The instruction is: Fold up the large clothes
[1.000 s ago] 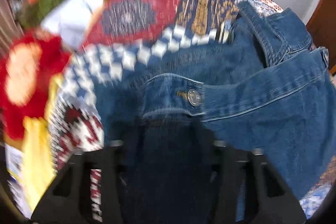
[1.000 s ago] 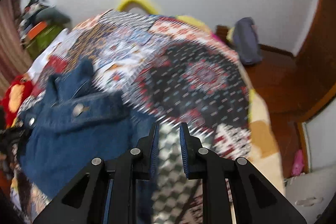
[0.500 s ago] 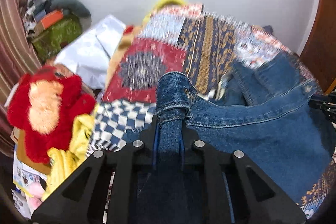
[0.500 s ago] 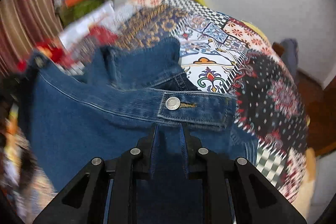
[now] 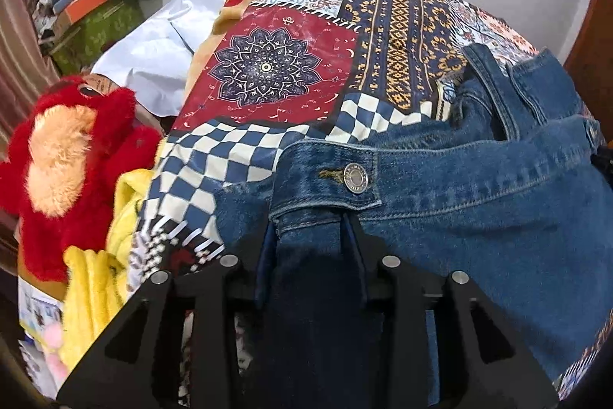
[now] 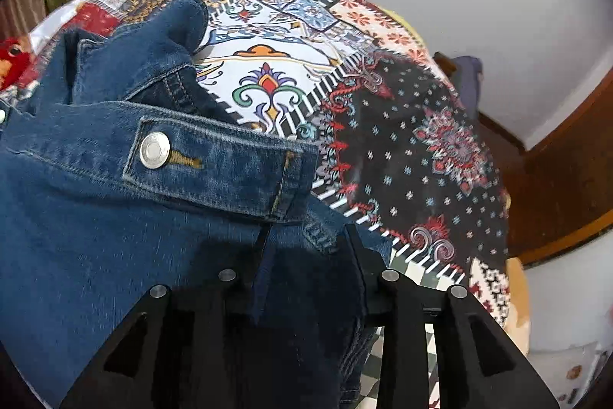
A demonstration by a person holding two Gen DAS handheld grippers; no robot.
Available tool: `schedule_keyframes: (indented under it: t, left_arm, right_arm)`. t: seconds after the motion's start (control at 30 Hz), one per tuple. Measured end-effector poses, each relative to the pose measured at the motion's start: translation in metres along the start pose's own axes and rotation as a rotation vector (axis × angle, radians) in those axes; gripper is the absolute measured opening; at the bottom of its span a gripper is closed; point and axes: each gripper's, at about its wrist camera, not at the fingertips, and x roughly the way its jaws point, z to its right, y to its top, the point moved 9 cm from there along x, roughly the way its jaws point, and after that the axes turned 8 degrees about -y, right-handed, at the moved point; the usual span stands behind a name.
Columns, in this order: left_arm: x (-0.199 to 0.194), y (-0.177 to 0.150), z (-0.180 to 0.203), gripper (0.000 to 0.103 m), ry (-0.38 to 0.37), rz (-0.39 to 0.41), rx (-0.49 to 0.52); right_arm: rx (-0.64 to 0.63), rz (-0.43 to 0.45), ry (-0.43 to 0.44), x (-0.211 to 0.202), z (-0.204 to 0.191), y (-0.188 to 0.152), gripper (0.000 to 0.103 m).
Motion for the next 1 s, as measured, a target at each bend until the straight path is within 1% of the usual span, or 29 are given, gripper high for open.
schedule_keyframes:
  t: [0.07,0.1,0.13,0.17,0.23,0.3,0.37,0.47,0.5,0.57,0.67,0.7,0.77,0.83,0.9,0.97,1.0]
  left_arm:
    - [-0.011,-0.003,-0.006,0.052,0.044,-0.01,0.003]
    - [-0.016,-0.002,-0.013,0.055,0.07,-0.009,-0.001]
    - [-0.023,-0.002,-0.016,0.057,0.085,-0.002,-0.007]
    - [-0.031,-0.001,-0.019,0.057,0.085,0.009,-0.014]
    - [-0.051,0.001,-0.022,0.059,0.074,0.033,-0.025]
    - [-0.07,0.003,-0.021,0.064,0.067,0.063,-0.034]
    - [-0.084,0.004,-0.015,0.071,0.051,0.086,-0.033]
    - [-0.1,0.004,0.003,0.077,0.009,0.117,-0.004]
    - [-0.104,0.002,0.013,0.079,-0.011,0.122,0.016]
    - [-0.105,-0.001,0.028,0.085,-0.039,0.129,0.041]
    - [-0.1,-0.013,0.054,0.086,-0.098,0.118,0.065]
    - [-0.093,-0.019,0.063,0.086,-0.124,0.101,0.066]
    - [-0.079,-0.028,0.072,0.086,-0.153,0.067,0.07]
    - [-0.065,-0.037,0.078,0.086,-0.158,0.037,0.072]
    - [-0.043,-0.05,0.082,0.086,-0.157,-0.016,0.065]
    - [-0.024,-0.062,0.083,0.086,-0.149,-0.067,0.061]
    - [-0.018,-0.066,0.085,0.086,-0.148,-0.074,0.061]
  right_arm:
    - [-0.023,-0.01,-0.024,-0.004,0.0,0.0,0.031]
    - [-0.031,-0.013,-0.045,-0.008,0.0,0.0,0.031]
    - [-0.032,-0.018,-0.062,-0.014,-0.001,0.0,0.031]
    - [-0.032,-0.017,-0.068,-0.023,-0.003,0.001,0.031]
    - [-0.035,0.026,-0.024,-0.046,-0.015,0.003,0.031]
    - [-0.039,0.08,0.026,-0.075,-0.03,0.007,0.031]
    - [-0.046,0.12,0.078,-0.1,-0.047,0.012,0.031]
    - [-0.055,0.17,0.169,-0.134,-0.077,0.02,0.031]
    - [-0.065,0.177,0.216,-0.146,-0.093,0.021,0.031]
    - [-0.075,0.186,0.274,-0.159,-0.116,0.021,0.031]
    - [-0.106,0.173,0.345,-0.167,-0.15,0.013,0.031]
    - [-0.126,0.163,0.363,-0.167,-0.161,0.01,0.031]
    - [-0.176,0.14,0.362,-0.159,-0.179,0.001,0.031]
    - [-0.215,0.116,0.34,-0.147,-0.19,-0.008,0.031]
    - [-0.241,0.081,0.32,-0.128,-0.196,-0.02,0.031]
    - [-0.23,0.108,0.349,-0.122,-0.192,-0.024,0.042]
    - [-0.246,0.11,0.324,-0.118,-0.187,-0.027,0.061]
